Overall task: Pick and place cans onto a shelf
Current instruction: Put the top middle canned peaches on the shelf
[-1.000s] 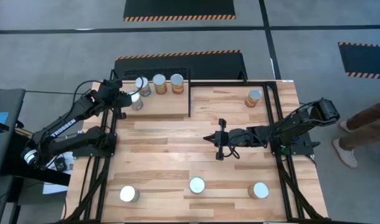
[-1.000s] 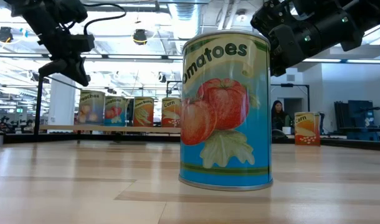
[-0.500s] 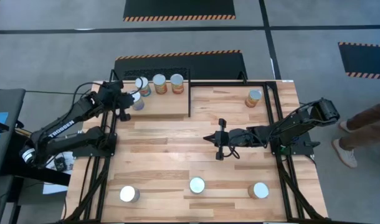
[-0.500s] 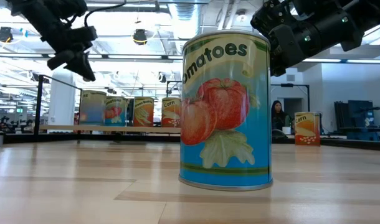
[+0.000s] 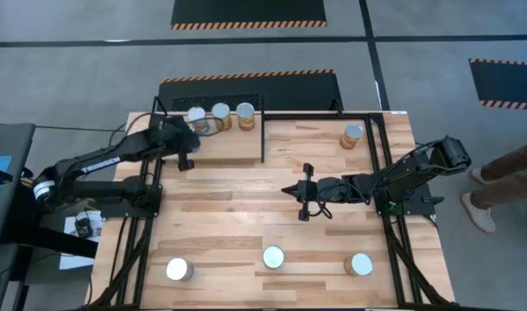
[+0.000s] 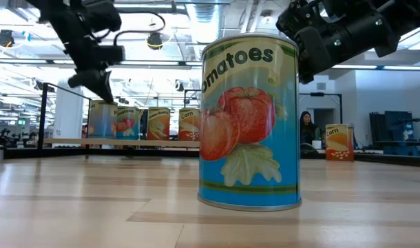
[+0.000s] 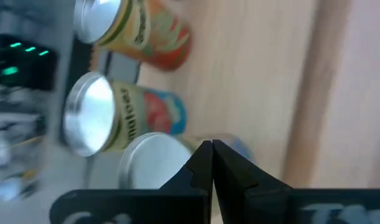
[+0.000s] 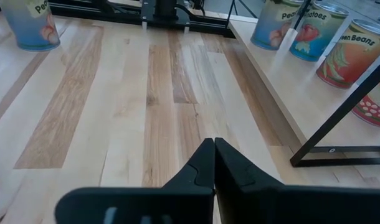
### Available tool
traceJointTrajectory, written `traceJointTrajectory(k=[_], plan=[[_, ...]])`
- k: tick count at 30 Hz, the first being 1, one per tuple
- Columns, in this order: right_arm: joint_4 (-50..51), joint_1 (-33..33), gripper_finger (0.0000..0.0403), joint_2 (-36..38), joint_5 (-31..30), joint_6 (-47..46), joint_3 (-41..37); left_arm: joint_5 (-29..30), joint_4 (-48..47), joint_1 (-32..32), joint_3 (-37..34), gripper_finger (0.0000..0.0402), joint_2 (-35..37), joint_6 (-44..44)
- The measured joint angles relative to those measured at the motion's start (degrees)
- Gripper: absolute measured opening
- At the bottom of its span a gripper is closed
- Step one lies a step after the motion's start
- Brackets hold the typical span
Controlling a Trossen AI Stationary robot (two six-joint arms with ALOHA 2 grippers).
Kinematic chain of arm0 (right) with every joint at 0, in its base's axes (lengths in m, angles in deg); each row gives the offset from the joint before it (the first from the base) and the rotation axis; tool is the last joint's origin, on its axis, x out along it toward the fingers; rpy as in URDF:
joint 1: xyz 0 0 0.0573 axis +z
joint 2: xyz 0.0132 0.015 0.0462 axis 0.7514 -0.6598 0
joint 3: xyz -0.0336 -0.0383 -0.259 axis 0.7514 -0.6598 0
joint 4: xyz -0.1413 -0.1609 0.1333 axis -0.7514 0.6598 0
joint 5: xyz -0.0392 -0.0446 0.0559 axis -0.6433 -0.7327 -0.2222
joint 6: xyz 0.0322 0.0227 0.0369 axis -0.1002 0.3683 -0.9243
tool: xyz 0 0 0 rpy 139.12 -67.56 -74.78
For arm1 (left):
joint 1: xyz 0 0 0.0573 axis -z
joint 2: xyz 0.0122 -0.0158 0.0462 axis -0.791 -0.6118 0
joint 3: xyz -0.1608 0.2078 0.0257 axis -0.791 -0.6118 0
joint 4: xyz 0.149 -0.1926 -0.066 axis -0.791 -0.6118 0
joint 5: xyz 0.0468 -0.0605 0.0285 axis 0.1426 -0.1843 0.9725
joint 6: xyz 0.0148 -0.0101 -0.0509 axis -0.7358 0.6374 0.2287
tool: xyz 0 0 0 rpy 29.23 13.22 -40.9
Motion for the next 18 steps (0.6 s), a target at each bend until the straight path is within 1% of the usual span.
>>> traceJointTrajectory(k=[5, 11, 13, 18], plan=[[0.16, 0.02, 0.0019, 0.0, 0.02, -0.01, 0.0, 8.34, 0.43, 1.34, 0.0, 0.0, -3.92, -1.39], [0.9, 0.2, 0.0015, 0.0, 0.02, -0.05, 0.0, 14.86, 0.75, -0.19, -0.01, 0.0, -3.86, -0.86], [0.93, 0.2, 0.0017, 0.0, 0.02, -0.05, 0.0, 16.09, 0.7, -1.27, 0.02, 0.0, -3.86, -0.8], [0.91, 0.2, 0.002, 0.0, 0.02, -0.09, 0.0, 16.4, 1.27, -3.66, 0.0, 0.0, -3.88, -0.8]])
